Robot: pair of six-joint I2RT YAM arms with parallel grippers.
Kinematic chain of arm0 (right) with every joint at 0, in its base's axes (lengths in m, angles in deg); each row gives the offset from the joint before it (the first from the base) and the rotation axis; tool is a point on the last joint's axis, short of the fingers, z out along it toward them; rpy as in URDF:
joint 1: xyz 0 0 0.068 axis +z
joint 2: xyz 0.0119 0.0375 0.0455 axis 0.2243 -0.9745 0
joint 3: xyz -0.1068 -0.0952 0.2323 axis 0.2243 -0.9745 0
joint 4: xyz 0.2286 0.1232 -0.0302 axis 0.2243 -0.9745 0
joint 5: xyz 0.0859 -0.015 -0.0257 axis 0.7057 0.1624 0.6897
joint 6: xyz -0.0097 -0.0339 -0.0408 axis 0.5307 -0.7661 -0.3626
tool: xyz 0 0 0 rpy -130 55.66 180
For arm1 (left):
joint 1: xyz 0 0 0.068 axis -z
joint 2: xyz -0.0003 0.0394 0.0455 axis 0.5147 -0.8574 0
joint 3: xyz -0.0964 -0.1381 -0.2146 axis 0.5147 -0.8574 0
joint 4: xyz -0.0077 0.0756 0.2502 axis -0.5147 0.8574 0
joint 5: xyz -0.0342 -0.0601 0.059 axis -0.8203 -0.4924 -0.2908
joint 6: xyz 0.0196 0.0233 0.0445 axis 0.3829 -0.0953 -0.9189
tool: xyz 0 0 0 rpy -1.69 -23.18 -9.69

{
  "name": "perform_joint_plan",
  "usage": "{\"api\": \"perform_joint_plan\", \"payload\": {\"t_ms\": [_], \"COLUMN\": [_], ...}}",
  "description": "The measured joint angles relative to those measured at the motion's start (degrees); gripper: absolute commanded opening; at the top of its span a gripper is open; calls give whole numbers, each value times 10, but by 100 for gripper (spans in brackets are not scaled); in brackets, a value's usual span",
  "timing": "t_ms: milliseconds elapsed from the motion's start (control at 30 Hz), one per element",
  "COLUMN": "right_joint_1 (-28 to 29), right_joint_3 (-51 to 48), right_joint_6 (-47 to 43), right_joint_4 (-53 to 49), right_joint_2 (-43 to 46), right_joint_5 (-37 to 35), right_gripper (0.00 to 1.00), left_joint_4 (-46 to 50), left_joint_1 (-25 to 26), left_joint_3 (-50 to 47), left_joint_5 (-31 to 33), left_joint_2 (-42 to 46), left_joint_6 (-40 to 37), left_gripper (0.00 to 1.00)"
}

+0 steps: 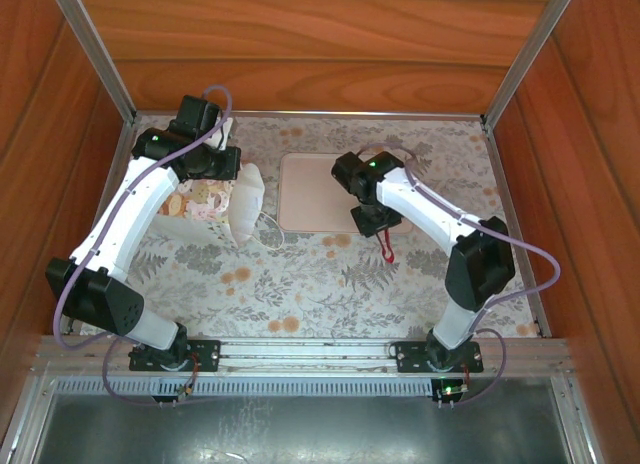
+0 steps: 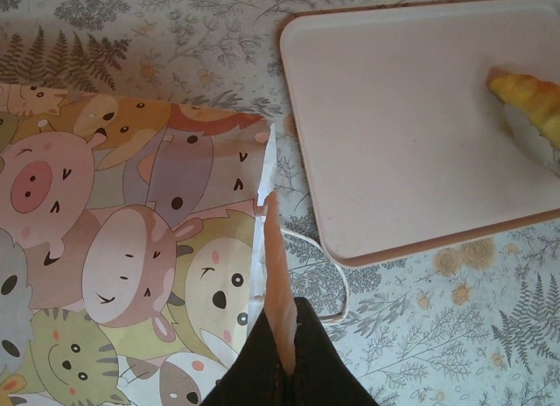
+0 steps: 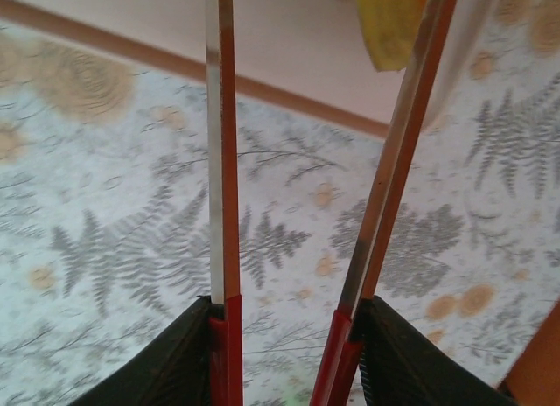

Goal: Take the fake bread out of the paper bag

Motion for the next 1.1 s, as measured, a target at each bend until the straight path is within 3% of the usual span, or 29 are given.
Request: {"api": "perform_joint_plan", "payload": {"t_ms": [167,367,700,933,1100], "right_joint_1": [1,-5,-120,-129,-130], "right_joint_3": [2,9,-15,-36,-36], "right_joint_6": [1,7,2,-4,-5], "right_joint_4": [9,14,40,69,71], "right_joint_2": [26,74,108,104,87], "right_joint_5": [57,69,140,204,209], "right_gripper": [45,46,49,49,49], "left_joint_4": [0,-1,-1,-2,-3], "left_joint_1": [0,0,0,0,0], "left_joint_3": [0,0,0,-1,-2], "left_joint_5": [0,0,0,0,0], "left_joint_2": [0,0,0,0,0], "left_joint_6": [0,0,0,0,0], "left_gripper": [0,0,0,0,0]}}
